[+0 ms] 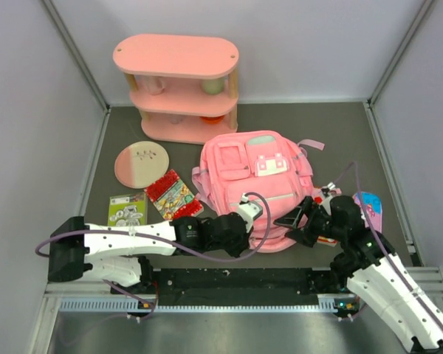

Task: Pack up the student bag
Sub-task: Unzip the student bag at the center of the board.

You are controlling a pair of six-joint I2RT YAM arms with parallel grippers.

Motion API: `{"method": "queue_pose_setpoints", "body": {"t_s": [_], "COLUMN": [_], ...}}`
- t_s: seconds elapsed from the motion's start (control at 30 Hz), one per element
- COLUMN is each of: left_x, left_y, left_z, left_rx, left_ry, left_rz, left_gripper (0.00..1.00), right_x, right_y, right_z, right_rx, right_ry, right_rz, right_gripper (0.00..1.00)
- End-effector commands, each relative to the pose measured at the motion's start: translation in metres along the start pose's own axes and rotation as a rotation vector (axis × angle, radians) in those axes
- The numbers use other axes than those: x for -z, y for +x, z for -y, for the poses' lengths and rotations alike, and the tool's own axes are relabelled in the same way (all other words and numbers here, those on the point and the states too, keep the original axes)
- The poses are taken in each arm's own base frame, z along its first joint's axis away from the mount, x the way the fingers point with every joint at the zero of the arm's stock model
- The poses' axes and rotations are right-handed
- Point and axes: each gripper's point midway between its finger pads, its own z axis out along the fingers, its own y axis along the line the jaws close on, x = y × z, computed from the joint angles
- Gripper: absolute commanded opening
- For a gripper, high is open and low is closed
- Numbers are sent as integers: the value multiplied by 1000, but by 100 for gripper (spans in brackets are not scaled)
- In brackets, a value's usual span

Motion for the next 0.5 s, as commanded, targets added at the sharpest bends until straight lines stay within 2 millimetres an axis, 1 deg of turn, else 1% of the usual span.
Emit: {"method": "queue_pose_setpoints", "body": {"t_s": [0.0,0.03,0.07,0.13,0.17,0.23,0.27,0.33,0.37,0.4,0.43,0.47], "left_x": [4,4,3,3,2,3,3,3,4,4,3,3], "left_y": [-44,-43,-43,-45,-45,-46,-46,-48,-48,-48,-47,-46], "left_z": [33,34,34,36,36,39,39,40,40,41,40,40], "left_rx": [-3,-3,0,8,9,14,13,12,10,4,2,-2], "left_ry": [115,117,117,125,127,134,136,140,143,145,146,146], "left_rz": [122,121,121,129,129,134,135,139,141,138,136,134], "left_gripper": [0,0,0,0,0,0,0,0,0,0,0,0], "right_x": [-16,-20,-25,-34,-38,-44,-46,-49,-49,-51,-51,-51], "right_y": [3,-1,7,9,15,13,16,14,13,10,8,6], "right_z": [-21,-20,-20,-21,-17,-11,-11,-7,-7,-3,-5,-5], "right_rx": [-7,-15,-4,-22,-18,-32,-32,-54,-53,-52,-55,-59], "right_ry": [-39,-24,-21,-31,-8,21,13,17,13,20,11,5], "right_rz": [3,33,7,6,-9,16,9,31,42,64,75,86], "right_gripper": [75,73,69,69,66,62,59,56,43,32,25,7]}}
